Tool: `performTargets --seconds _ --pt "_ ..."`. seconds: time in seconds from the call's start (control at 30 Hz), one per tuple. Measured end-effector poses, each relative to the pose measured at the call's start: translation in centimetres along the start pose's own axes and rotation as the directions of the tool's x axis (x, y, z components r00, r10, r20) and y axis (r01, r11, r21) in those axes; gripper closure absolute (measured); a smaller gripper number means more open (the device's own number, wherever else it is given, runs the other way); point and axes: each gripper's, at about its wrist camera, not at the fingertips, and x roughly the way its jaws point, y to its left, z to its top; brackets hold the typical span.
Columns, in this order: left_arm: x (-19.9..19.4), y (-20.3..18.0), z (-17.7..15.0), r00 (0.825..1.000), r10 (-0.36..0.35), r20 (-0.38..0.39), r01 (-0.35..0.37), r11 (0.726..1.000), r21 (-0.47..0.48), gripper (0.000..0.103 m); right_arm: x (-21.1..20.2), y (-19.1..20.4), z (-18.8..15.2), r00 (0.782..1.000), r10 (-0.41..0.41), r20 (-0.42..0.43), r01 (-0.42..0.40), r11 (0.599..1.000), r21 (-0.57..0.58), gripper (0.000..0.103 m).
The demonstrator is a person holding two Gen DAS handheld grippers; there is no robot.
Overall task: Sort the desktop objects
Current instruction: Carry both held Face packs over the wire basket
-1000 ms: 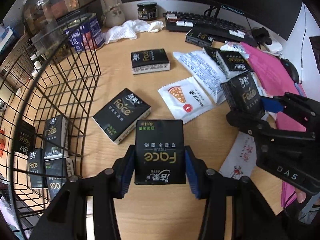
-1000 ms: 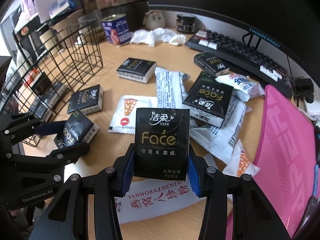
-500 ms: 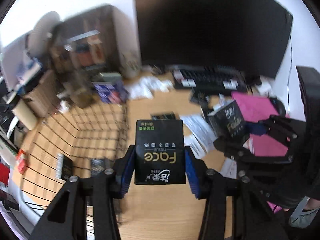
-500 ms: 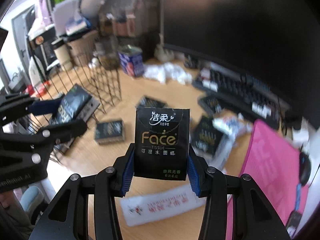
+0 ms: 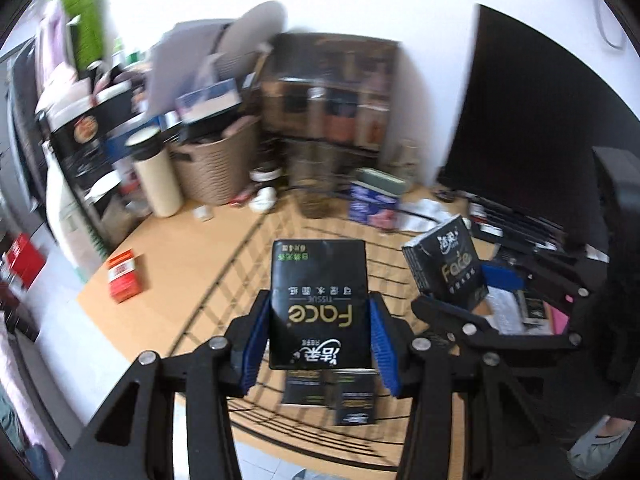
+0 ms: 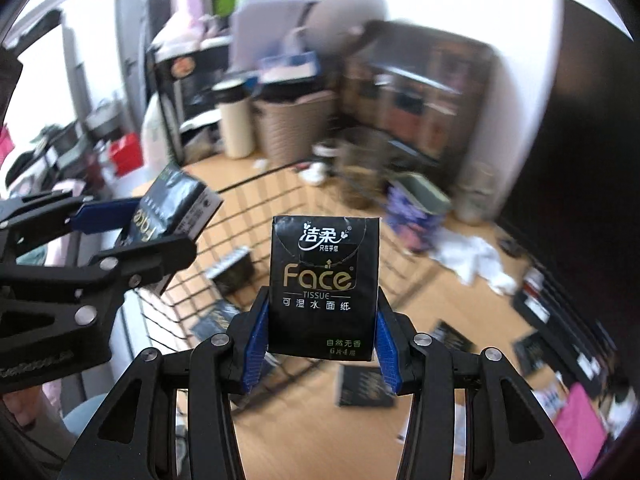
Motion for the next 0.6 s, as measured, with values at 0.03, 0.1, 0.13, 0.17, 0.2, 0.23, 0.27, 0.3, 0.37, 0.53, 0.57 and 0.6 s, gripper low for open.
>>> performTargets --seconds 0.03,0.1,0.13,0.17,0.2,0.23,0.27,0.3,0.37,0.53,0.57,0.6 --pt "0.3 0.5 -0.1 1.0 0.011 -0.004 -0.011 1.0 -0.008 0.051 0.5 0.5 0.3 1.0 0.016 -0.002 -0.016 1.0 -0.004 0.057" --pt "1.2 1.4 -0.3 1.0 0.021 -0.018 -0.022 1.0 -0.021 0.051 1.2 1.1 0.5 0.999 0.037 -0.001 -0.037 0.999 0.002 0.057" --pt "1.6 1.6 -0.5 1.0 0.018 -0.025 -0.018 1.0 -0.02 0.051 1.7 1.3 0.3 0.999 0.038 -0.008 -0.038 0.999 0.003 0.057" --pt "1.9 1.7 -0.5 0.999 0.013 -0.032 -0.013 1.0 -0.02 0.051 2.1 1.6 0.0 0.999 0.037 -0.027 -0.037 0.999 -0.01 0.057" --pt "2.2 1.9 -0.6 0.999 0.01 -0.038 -0.011 1.0 -0.019 0.051 2.6 1.9 -0.2 0.998 0.04 -0.045 -0.041 0.999 -0.02 0.057" --pt "2.4 1.9 -0.7 0.999 0.009 -0.043 -0.01 1.0 -0.019 0.051 2.7 1.8 -0.4 0.998 0.049 -0.051 -0.05 0.999 -0.013 0.057" --pt "2.5 1.9 -0.7 0.999 0.007 -0.047 -0.008 1.0 -0.02 0.051 2.7 1.7 -0.4 0.997 0.053 -0.05 -0.053 0.999 -0.004 0.057" --pt "2.8 1.9 -0.7 0.999 0.006 -0.05 -0.007 1.0 -0.022 0.051 2.6 1.6 -0.4 0.997 0.053 -0.047 -0.053 0.999 -0.004 0.057" --pt "3.3 1.7 -0.8 0.998 0.005 -0.059 -0.006 1.0 -0.016 0.051 2.6 1.3 -0.4 0.998 0.046 -0.043 -0.047 0.999 -0.008 0.057" --pt "4.2 1.2 -1.0 0.997 0.01 -0.081 -0.011 1.0 -0.004 0.051 3.3 0.7 -0.5 0.997 0.049 -0.062 -0.049 0.999 -0.006 0.057" --pt "4.3 1.0 -1.0 0.996 0.012 -0.083 -0.012 1.0 0.0 0.051 3.4 0.7 -0.5 0.997 0.05 -0.064 -0.05 0.999 -0.007 0.057" --pt "4.4 1.0 -1.1 0.996 0.012 -0.085 -0.012 1.0 0.002 0.051 3.5 0.7 -0.5 0.997 0.051 -0.065 -0.051 0.999 -0.009 0.057"
